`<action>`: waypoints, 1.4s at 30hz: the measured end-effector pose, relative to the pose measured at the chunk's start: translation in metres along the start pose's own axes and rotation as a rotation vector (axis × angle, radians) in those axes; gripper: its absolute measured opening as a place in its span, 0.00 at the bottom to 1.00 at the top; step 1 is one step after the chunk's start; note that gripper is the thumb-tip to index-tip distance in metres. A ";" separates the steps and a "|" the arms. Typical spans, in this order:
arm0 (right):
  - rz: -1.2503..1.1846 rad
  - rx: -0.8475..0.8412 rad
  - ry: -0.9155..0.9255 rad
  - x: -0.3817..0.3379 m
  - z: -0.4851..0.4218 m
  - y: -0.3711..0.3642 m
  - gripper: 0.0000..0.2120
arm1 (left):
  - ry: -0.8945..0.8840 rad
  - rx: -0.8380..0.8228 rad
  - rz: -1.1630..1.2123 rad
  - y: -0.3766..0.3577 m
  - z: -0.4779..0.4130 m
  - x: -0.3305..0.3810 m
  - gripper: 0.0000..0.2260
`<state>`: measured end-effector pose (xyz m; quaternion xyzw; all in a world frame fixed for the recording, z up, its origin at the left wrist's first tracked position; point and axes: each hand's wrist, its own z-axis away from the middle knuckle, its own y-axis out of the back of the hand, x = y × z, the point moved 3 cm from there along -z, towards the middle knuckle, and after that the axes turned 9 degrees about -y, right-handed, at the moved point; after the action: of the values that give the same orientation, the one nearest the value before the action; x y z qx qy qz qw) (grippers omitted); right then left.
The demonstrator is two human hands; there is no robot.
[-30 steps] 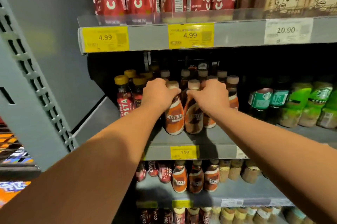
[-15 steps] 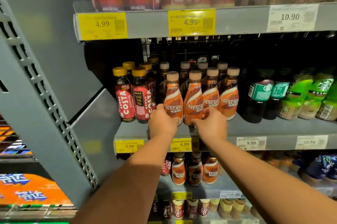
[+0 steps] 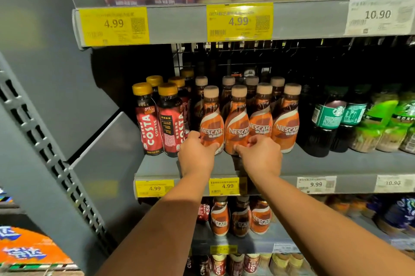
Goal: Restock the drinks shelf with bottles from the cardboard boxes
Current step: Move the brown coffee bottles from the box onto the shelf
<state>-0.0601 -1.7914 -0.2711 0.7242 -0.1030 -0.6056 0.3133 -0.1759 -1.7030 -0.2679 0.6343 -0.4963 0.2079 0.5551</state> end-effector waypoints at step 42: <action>0.624 -0.164 0.579 0.020 0.026 0.095 0.12 | -0.352 -0.208 -0.739 0.018 0.085 0.073 0.12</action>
<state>-0.0581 -1.8844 -0.2343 0.7711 -0.1764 -0.2598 0.5538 -0.1849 -1.8075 -0.2246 0.7362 -0.3409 -0.1680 0.5600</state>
